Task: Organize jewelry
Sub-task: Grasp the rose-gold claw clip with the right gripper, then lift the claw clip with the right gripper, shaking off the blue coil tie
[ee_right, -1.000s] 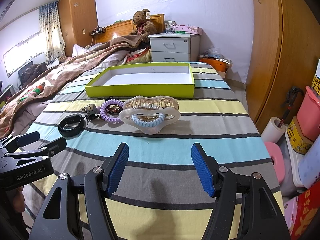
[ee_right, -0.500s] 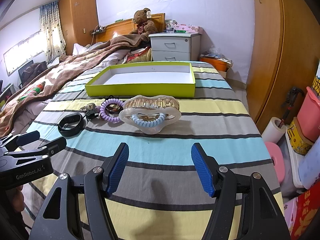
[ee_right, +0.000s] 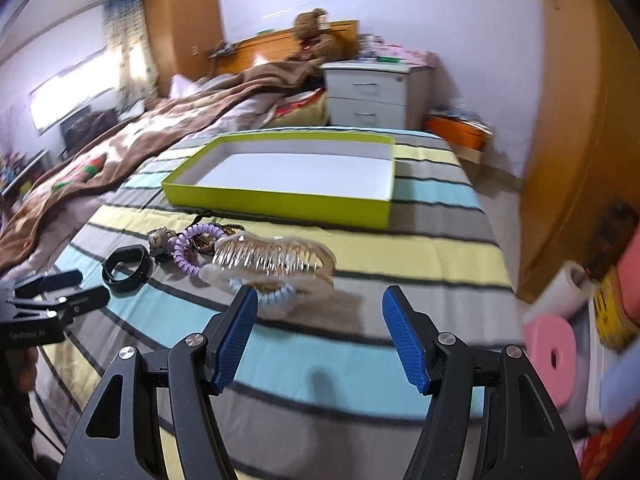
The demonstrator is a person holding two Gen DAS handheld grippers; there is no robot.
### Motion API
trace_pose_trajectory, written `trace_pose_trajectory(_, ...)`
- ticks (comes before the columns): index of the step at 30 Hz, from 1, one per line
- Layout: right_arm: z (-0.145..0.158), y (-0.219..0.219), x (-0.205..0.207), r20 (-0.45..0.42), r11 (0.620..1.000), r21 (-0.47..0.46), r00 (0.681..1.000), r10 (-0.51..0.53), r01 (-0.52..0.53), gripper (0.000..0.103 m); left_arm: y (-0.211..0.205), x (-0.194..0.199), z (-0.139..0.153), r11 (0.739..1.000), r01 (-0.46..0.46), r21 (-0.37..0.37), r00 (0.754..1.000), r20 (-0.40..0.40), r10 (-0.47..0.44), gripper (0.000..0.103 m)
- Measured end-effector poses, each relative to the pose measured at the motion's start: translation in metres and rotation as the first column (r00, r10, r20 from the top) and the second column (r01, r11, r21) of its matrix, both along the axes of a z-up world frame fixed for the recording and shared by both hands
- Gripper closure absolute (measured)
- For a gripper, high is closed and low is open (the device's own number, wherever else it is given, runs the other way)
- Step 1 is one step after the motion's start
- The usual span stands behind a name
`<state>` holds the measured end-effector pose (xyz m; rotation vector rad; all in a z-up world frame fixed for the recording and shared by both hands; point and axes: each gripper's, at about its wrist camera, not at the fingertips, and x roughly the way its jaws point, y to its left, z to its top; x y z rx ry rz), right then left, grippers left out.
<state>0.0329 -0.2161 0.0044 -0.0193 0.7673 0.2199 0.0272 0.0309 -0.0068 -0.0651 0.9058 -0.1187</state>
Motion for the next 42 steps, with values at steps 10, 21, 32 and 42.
trace_pose_trajectory(10, -0.01, 0.018, 0.031, -0.043, 0.985, -0.027, 0.985, 0.17, -0.171, 0.038, 0.002, 0.01, 0.0, 1.0, 0.006, 0.018, 1.0, -0.017, -0.006, 0.017)
trace_pose_trajectory(21, -0.016, -0.005, 0.053, -0.132, 0.957, 0.257, 0.976, 0.175, -0.137, 0.063, 0.004, 0.015, -0.002, 1.0, -0.002, 0.011, 0.999, -0.035, 0.002, 0.017)
trace_pose_trajectory(32, -0.039, -0.048, 0.046, -0.225, 0.647, 0.763, 0.942, 0.25, 0.01, 0.071, 0.008, 0.02, -0.005, 1.0, -0.014, -0.011, 0.999, -0.05, 0.013, 0.017)
trace_pose_trajectory(42, 0.003, -0.024, 0.015, -0.122, 0.911, 0.41, 0.993, -0.002, 0.053, 0.065, 0.008, 0.018, -0.005, 1.0, -0.011, -0.019, 0.999, -0.051, 0.011, 0.017)
